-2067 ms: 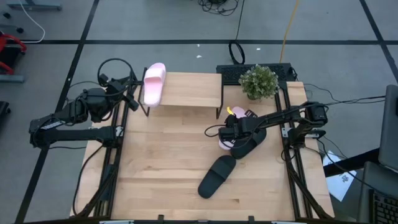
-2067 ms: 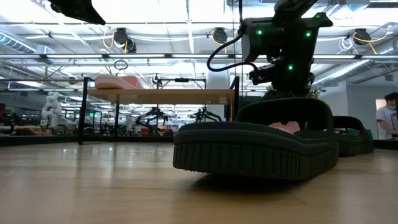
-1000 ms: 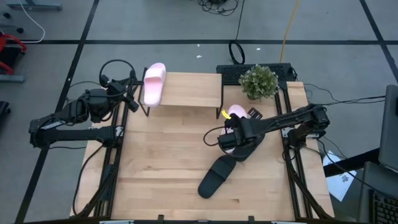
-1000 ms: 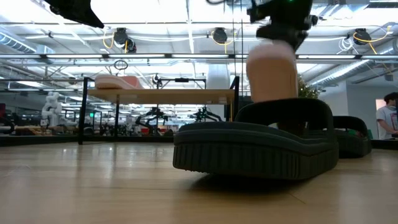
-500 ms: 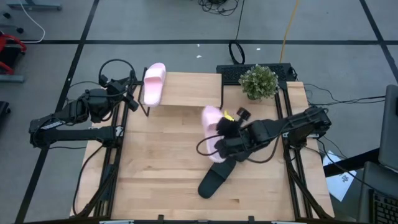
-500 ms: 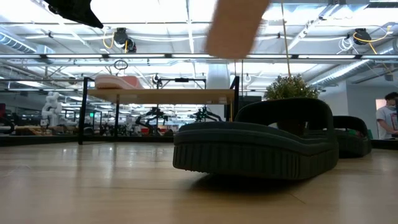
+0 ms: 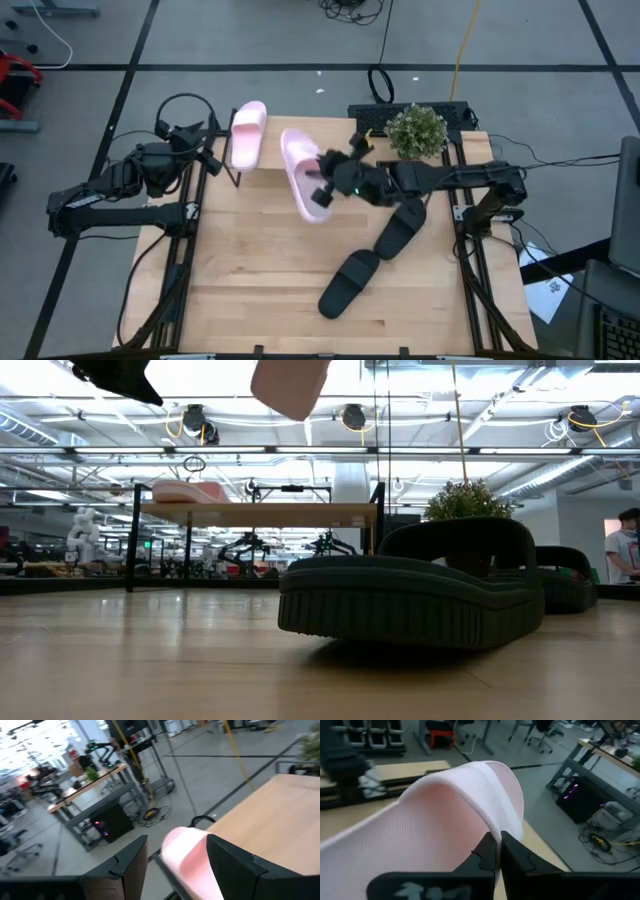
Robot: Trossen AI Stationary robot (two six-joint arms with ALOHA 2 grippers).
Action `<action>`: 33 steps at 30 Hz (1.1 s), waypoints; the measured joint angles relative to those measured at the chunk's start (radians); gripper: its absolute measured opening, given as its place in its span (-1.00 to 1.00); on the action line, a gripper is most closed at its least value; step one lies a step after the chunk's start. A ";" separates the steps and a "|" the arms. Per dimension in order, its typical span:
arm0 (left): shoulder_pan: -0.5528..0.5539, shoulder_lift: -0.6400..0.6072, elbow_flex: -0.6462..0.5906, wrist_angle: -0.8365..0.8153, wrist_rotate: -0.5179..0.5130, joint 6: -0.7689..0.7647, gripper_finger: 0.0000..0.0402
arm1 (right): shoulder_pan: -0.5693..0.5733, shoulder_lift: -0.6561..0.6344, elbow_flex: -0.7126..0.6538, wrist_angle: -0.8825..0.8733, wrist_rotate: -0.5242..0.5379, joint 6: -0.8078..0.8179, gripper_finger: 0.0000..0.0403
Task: Pick and place slides into the shelf
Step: Put the pink slipper on the shelf
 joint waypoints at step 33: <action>0.001 0.000 0.000 0.025 -0.089 -0.005 0.04 | -0.341 0.418 0.438 -0.020 0.054 -0.080 -1.00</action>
